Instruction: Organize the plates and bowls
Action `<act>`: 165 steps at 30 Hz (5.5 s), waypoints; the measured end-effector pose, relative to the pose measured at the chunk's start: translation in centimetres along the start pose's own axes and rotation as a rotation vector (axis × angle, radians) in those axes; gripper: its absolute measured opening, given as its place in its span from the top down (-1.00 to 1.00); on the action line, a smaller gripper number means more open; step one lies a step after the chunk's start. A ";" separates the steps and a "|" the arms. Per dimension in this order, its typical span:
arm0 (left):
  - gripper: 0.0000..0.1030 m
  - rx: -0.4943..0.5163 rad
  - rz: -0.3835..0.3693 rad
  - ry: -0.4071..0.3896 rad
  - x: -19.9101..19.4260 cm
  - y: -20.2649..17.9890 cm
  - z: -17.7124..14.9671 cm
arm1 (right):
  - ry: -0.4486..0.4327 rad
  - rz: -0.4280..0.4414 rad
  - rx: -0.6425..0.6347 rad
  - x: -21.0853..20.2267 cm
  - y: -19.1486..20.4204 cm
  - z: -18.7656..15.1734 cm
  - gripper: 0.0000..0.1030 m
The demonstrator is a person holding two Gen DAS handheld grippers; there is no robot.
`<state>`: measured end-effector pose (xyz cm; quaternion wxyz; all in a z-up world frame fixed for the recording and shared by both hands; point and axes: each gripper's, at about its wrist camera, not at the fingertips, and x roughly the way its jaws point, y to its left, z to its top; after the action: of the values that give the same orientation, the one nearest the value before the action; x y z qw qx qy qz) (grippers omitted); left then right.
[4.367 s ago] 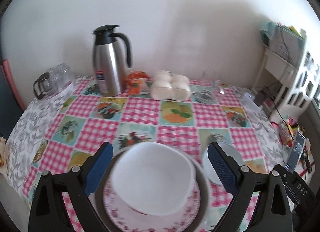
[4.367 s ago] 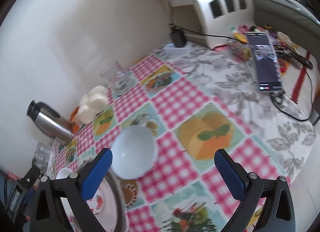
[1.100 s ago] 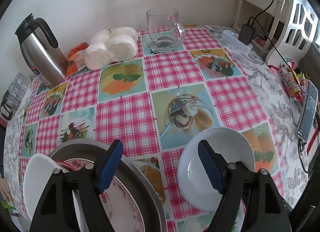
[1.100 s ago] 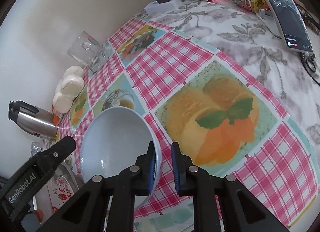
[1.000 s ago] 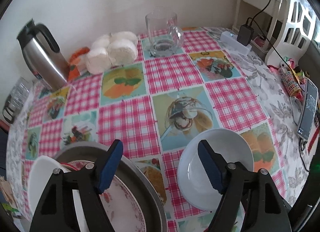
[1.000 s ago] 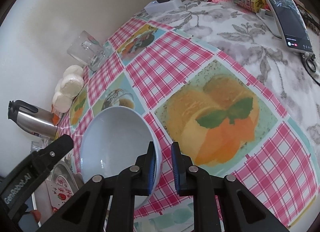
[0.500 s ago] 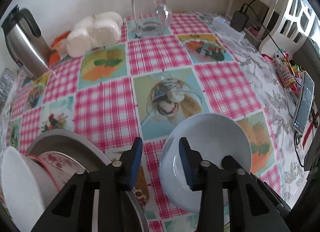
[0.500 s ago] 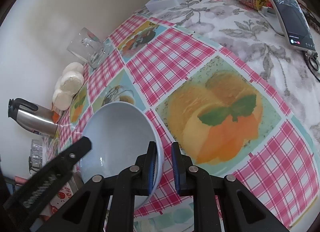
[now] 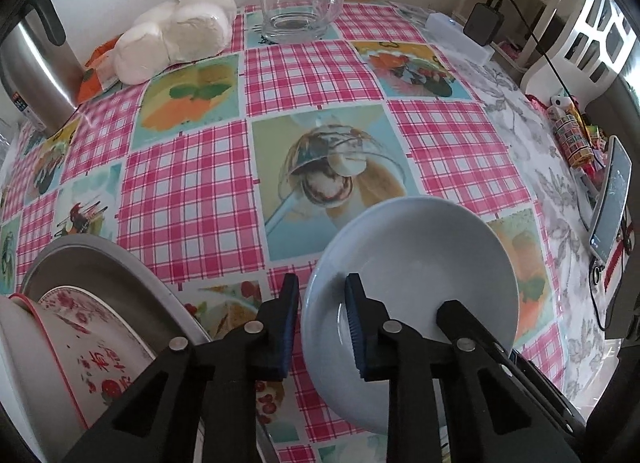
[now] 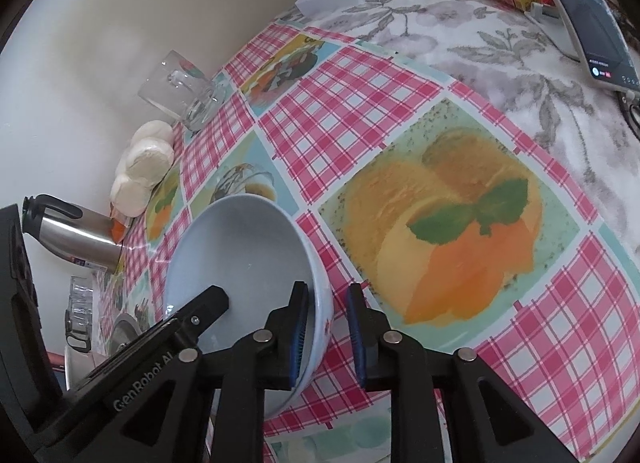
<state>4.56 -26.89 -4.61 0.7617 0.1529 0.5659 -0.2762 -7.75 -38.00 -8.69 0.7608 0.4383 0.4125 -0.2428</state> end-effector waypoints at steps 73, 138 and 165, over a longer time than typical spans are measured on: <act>0.65 -0.234 -0.154 -0.288 -17.5 13.1 -0.9 | -0.257 0.115 -0.313 -11.5 17.1 -5.0 0.58; 0.65 -0.380 -0.110 -0.196 -15.4 21.1 -5.5 | -0.148 0.044 -0.399 -7.2 19.1 -9.8 0.49; -0.51 -0.484 0.053 -0.264 -16.8 24.0 -14.5 | -0.201 0.049 -0.494 -10.3 17.3 -14.3 -0.48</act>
<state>4.04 4.45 4.84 0.8501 -0.0562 0.5070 -0.1305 -6.60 -16.89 4.10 0.8875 0.2227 0.3709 -0.1586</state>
